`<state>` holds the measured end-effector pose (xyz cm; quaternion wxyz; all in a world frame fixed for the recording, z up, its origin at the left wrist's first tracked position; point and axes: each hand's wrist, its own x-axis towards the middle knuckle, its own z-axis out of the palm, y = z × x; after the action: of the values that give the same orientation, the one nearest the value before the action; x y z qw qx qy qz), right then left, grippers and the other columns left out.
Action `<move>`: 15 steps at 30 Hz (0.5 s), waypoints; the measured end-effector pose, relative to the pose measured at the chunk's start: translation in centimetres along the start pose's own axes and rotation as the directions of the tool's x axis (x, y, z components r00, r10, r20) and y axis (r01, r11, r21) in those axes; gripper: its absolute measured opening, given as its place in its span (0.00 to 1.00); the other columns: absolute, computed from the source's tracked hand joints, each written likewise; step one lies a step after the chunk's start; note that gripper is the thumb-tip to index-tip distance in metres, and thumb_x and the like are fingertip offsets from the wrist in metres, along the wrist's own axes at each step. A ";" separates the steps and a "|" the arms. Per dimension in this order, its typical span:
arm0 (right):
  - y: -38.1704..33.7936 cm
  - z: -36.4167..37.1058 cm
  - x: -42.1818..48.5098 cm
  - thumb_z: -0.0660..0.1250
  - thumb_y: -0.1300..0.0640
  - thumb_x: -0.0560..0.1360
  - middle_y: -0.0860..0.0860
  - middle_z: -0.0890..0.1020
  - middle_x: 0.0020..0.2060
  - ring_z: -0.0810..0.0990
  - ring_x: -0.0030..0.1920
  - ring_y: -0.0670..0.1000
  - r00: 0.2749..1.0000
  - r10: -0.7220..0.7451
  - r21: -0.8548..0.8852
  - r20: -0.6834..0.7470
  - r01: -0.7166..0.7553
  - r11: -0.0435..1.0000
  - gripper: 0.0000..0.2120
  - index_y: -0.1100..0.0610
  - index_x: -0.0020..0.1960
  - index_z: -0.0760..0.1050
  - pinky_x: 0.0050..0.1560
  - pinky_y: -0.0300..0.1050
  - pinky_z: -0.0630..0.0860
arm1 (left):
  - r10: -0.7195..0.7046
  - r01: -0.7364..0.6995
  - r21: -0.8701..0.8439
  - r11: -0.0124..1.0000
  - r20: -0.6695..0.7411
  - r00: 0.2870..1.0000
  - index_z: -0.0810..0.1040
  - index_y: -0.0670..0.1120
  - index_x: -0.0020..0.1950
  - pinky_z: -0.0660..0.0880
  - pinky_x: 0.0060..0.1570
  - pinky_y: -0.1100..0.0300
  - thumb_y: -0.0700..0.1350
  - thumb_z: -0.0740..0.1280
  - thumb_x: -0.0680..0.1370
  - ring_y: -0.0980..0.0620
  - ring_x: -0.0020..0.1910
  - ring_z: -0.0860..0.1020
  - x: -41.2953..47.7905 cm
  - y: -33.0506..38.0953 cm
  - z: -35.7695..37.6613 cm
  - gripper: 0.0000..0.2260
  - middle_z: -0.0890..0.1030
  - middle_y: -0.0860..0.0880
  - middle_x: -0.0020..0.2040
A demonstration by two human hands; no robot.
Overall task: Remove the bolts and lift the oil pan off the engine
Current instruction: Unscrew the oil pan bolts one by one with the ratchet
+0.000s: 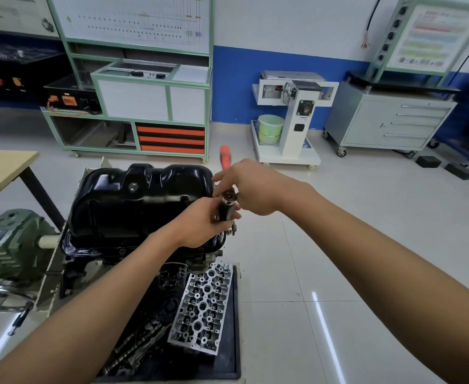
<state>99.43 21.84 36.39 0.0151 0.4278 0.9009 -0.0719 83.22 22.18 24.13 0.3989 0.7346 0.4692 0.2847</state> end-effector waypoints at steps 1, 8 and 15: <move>0.1 -0.1 0.0 0.66 0.71 0.73 0.50 0.77 0.69 0.74 0.67 0.54 0.999 -0.043 0.011 0.004 0.043 0.999 0.25 0.49 0.64 0.81 0.54 0.38 0.69 | -0.011 0.010 0.018 1.000 0.029 1.000 0.80 0.54 0.55 0.76 0.57 0.69 0.39 0.72 0.79 0.64 0.55 0.82 0.0 0.0 -0.3 0.11 0.86 0.59 0.51; -0.5 0.1 0.4 0.67 0.64 0.74 0.48 0.73 0.40 0.77 0.40 0.54 0.995 0.084 -0.188 -0.056 -0.093 0.978 0.14 0.50 0.55 0.82 0.37 0.46 0.71 | 0.009 -0.003 0.037 0.999 -0.150 0.989 0.84 0.46 0.47 0.77 0.46 0.71 0.43 0.79 0.74 0.59 0.43 0.85 0.1 -0.4 0.4 0.06 0.86 0.57 0.42; 0.2 1.2 0.7 0.66 0.35 0.71 0.48 0.79 0.22 0.80 0.33 0.48 0.950 0.310 0.046 -0.030 -0.308 0.950 0.24 0.54 0.30 0.74 0.33 0.44 0.73 | 0.087 -0.073 0.060 0.996 -0.292 0.952 0.86 0.51 0.45 0.81 0.43 0.50 0.45 0.79 0.73 0.52 0.35 0.81 0.4 -0.7 1.8 0.04 0.83 0.55 0.34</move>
<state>99.09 22.33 35.07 0.0008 0.5651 0.8212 -0.0793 84.50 22.11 22.59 0.2949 0.7120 0.4998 0.3954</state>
